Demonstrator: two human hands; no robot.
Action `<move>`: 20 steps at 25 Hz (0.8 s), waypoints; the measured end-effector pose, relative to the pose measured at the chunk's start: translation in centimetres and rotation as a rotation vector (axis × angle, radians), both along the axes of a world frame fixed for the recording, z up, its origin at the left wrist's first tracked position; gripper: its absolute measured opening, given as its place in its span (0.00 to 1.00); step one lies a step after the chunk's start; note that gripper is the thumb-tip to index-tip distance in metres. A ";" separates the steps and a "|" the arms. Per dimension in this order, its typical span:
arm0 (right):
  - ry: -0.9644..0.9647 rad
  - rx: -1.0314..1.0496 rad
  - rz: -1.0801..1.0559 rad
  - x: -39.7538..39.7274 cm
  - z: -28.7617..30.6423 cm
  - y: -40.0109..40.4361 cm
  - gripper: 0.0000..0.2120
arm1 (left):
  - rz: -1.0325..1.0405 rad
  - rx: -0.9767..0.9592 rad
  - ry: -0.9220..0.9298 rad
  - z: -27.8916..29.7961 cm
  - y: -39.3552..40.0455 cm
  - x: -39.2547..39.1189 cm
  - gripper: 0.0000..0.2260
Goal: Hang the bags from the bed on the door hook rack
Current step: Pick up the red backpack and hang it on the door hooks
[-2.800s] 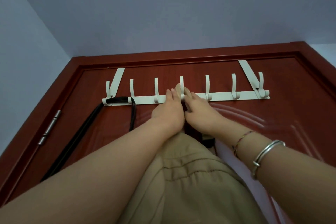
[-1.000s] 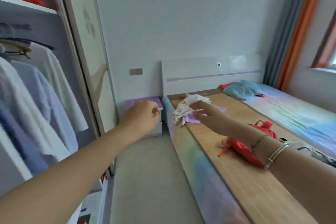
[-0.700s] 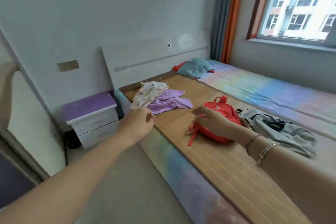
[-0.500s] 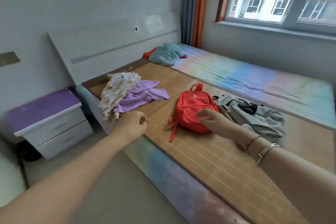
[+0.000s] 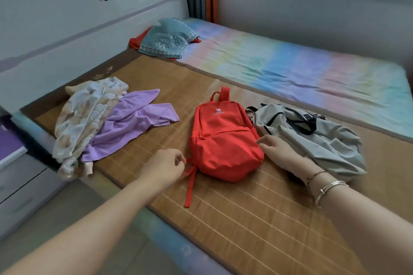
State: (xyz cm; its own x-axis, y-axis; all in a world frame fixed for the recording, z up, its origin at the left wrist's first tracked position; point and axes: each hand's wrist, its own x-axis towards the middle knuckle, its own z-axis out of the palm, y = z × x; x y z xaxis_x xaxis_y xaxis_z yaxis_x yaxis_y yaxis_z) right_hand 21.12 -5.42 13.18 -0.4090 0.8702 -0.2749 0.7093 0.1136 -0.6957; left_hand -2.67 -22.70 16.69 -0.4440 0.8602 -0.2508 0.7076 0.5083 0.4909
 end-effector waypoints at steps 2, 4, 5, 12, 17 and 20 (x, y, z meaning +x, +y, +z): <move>-0.064 -0.070 -0.012 -2.3 -3.0 5.6 0.14 | 0.007 -0.079 -0.020 -2.8 5.9 -2.3 0.09; -0.106 -0.109 -0.019 -4.7 -5.9 10.7 0.15 | 0.025 -0.118 -0.048 -5.7 11.4 -4.7 0.09; -0.115 -0.112 -0.044 -5.6 -7.2 12.8 0.15 | 0.041 -0.124 -0.065 -7.1 13.7 -5.8 0.09; -0.109 -0.088 -0.208 -11.1 -18.1 23.4 0.20 | 0.234 -0.192 -0.282 -20.5 25.7 -9.5 0.17; -0.087 -0.106 -0.274 -10.9 -24.8 26.2 0.24 | 0.406 -0.264 -0.371 -27.3 27.3 -10.0 0.27; -0.073 -0.120 -0.333 -10.9 -27.4 26.5 0.26 | 0.499 -0.287 -0.519 -29.2 27.6 -10.0 0.33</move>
State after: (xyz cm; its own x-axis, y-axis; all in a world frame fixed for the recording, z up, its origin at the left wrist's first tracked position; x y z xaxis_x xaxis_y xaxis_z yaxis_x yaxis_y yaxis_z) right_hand 10.25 21.11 -14.22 -0.0837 0.9120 -0.4015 0.7422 -0.2118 -0.6359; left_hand -12.64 4.86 -12.48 -0.5268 0.4588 -0.7156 0.0766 0.8640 0.4976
